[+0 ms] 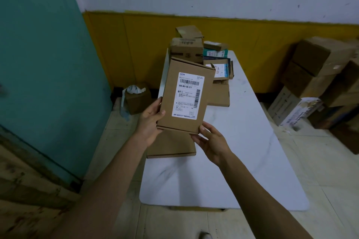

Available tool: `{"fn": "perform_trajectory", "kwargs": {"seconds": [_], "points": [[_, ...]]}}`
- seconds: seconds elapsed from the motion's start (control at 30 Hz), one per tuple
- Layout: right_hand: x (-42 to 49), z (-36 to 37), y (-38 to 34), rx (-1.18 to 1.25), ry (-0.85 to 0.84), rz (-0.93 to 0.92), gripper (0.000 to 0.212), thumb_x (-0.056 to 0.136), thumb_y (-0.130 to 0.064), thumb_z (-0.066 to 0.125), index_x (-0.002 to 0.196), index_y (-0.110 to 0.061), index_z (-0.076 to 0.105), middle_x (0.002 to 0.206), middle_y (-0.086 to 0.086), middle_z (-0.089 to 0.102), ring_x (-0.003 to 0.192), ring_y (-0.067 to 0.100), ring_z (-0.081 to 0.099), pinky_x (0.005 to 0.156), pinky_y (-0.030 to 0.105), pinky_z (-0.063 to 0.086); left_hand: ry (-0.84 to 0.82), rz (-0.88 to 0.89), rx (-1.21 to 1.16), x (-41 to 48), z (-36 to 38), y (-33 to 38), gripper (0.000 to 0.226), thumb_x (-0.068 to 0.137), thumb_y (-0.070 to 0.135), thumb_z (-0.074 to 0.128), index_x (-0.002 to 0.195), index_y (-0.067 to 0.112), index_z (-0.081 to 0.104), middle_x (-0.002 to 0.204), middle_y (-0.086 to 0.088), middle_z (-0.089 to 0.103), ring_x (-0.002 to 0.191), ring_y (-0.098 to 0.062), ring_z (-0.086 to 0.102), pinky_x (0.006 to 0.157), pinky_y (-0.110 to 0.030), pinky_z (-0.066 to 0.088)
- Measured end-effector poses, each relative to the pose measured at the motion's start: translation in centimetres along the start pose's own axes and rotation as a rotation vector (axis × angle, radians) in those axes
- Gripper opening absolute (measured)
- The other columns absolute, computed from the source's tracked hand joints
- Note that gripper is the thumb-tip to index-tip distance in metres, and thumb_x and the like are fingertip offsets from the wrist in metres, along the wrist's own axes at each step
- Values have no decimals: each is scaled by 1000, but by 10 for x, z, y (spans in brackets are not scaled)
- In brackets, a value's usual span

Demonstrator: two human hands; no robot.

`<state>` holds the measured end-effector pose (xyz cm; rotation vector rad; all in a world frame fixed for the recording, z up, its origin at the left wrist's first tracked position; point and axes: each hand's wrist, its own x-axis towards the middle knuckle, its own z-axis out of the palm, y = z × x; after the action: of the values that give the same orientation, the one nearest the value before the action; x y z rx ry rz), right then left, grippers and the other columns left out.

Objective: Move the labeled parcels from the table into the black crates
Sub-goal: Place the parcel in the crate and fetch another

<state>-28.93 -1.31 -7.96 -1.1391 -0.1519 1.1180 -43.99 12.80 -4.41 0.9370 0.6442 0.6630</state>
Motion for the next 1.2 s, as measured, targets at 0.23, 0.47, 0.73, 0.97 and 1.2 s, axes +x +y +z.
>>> {"fn": "perform_trajectory", "kwargs": {"seconds": [0.23, 0.47, 0.73, 0.97, 1.2], "points": [[6, 8, 3, -40, -78, 69, 24, 96, -5, 53, 116, -14, 63, 105, 7, 74, 97, 25, 71, 83, 33, 59, 117, 58, 60, -19, -15, -2, 39, 92, 7, 56, 114, 40, 60, 114, 6, 70, 103, -18, 67, 76, -42, 57], [6, 30, 31, -216, -433, 274, 29, 98, -11, 50, 126, -13, 58, 115, 6, 71, 103, 22, 69, 89, 35, 54, 657, 223, 95, -99, -40, -18, 40, 88, 0, 62, 125, 15, 58, 104, 7, 70, 86, -6, 70, 66, -22, 56], [-87, 95, 145, -502, -869, 655, 27, 98, -13, 50, 125, -15, 54, 92, 2, 70, 79, 17, 67, 76, 32, 50, 1290, 332, 14, -322, -42, -55, 47, 86, -5, 62, 131, 2, 52, 122, -15, 62, 107, -23, 59, 79, -24, 53], [-247, 113, 238, -694, -1258, 875, 22, 96, -11, 54, 113, -24, 59, 87, -2, 74, 76, 18, 70, 75, 33, 53, 1755, 446, -76, -520, -3, -101, 39, 87, 7, 65, 125, 5, 56, 119, -15, 64, 104, -24, 62, 80, -24, 52], [-398, 116, 305, -800, -1475, 898, 20, 96, -13, 55, 110, -25, 63, 93, -3, 76, 79, 14, 73, 66, 27, 55, 1956, 526, -133, -674, 18, -147, 39, 90, 10, 62, 128, 3, 56, 118, -14, 64, 101, -22, 65, 86, -28, 55]]}}
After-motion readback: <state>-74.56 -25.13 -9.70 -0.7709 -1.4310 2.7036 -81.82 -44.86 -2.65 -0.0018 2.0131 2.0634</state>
